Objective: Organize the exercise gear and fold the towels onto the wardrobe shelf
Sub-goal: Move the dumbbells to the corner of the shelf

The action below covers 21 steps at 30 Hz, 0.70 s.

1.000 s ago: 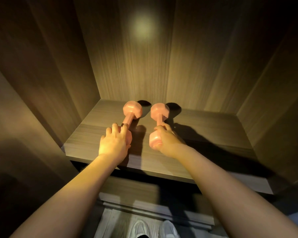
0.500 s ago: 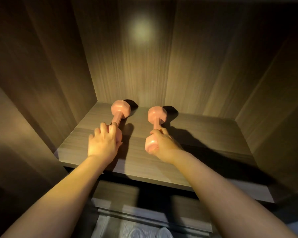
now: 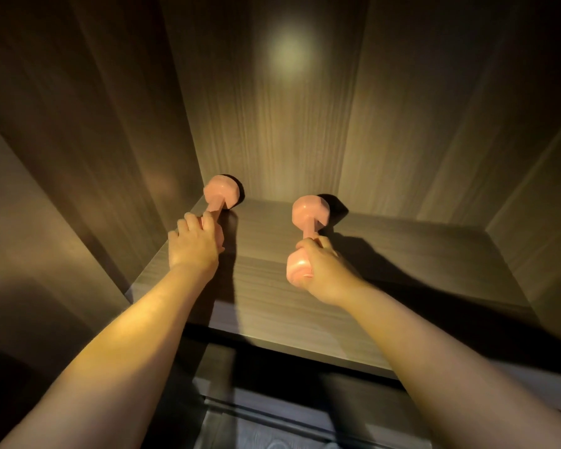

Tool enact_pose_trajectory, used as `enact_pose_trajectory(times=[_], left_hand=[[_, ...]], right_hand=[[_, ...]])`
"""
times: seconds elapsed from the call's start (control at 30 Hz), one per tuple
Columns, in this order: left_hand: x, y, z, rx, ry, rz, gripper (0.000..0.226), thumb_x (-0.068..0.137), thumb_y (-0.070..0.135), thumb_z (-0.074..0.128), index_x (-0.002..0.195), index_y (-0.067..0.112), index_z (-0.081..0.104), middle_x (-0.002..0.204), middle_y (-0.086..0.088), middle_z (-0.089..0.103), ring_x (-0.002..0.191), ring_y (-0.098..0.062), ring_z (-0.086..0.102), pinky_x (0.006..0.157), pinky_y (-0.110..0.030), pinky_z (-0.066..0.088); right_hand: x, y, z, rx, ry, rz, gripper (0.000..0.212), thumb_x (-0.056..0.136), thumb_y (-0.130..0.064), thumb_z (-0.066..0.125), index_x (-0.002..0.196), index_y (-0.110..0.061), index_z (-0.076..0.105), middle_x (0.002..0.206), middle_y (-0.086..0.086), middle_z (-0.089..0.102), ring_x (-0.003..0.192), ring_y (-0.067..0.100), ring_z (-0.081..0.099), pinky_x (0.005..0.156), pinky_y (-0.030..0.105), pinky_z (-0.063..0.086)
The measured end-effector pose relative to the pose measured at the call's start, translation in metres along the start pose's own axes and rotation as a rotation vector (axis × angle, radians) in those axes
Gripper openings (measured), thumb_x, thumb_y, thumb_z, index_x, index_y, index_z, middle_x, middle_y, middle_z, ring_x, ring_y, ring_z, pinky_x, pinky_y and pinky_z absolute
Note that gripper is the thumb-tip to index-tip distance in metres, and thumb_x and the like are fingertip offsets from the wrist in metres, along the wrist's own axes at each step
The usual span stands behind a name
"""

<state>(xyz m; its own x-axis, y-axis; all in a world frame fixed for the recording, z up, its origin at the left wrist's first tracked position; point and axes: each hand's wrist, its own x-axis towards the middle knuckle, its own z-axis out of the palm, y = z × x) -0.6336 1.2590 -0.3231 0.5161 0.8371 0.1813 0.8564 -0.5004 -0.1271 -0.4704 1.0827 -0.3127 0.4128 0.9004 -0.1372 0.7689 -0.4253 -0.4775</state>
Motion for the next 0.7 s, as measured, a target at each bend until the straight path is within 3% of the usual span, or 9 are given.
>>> enact_pose_trajectory(times=[0.7], left_hand=[[0.039,-0.045,0.019,0.207,0.029,0.048,0.069,0.094,0.043,0.049,0.145,0.006,0.021,0.144,-0.016,0.034,0.128,-0.031,0.038,0.103,-0.044,0.035]], right_hand=[[0.013,0.004,0.004,0.032,-0.004,-0.047,0.062,0.088,-0.013,0.065,0.139,-0.031,0.034,0.144,-0.004,0.024,0.123,0.025,0.042,0.098,0.043,0.047]])
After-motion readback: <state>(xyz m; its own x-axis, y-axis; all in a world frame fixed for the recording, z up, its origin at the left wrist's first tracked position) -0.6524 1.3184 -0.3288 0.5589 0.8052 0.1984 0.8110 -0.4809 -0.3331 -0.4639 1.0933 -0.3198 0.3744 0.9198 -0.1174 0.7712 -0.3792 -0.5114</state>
